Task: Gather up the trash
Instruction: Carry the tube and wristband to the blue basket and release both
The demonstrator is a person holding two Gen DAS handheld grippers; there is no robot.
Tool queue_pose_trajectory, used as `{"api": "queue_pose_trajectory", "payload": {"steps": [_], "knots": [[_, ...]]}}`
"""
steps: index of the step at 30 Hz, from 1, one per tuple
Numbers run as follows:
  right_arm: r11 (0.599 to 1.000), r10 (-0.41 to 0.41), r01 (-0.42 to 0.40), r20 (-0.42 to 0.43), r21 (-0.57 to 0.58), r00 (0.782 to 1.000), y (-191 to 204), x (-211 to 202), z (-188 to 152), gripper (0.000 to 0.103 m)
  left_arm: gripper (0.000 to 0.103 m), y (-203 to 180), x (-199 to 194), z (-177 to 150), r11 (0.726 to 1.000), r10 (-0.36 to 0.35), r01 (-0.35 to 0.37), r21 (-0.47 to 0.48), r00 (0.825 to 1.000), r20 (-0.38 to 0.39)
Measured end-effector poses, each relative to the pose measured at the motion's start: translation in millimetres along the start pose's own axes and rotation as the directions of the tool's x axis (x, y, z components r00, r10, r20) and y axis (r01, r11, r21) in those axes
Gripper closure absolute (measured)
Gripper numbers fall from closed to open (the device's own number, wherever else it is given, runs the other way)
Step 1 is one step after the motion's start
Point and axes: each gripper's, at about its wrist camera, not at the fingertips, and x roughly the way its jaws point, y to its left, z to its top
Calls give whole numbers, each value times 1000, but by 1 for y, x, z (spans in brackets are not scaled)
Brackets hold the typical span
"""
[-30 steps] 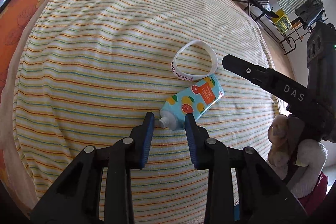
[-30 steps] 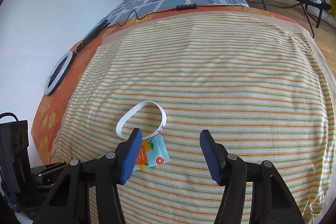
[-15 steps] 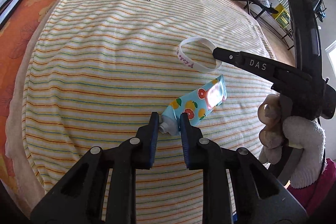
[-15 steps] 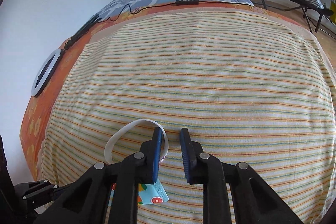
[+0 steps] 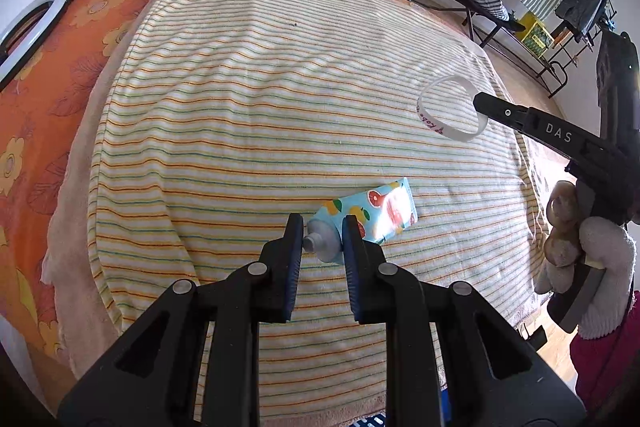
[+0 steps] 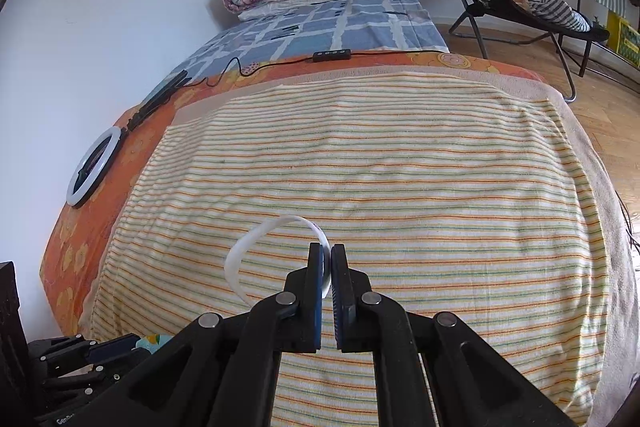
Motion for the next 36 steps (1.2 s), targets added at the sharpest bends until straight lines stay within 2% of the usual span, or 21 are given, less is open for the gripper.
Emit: {"api": "queue_pose_trajectory", "payload": {"steps": [7, 18, 36], "knots": [[998, 15, -13, 33, -57, 999, 2, -42, -22, 101, 84, -4, -24, -13, 1000, -6, 5, 13, 1000, 16], [990, 65, -62, 24, -127, 998, 13, -93, -78, 101, 85, -22, -60, -40, 997, -16, 12, 77, 999, 43], [972, 80, -87, -40, -219, 996, 46, -139, -181, 101, 85, -37, -93, -123, 988, -29, 28, 155, 1000, 5]]}}
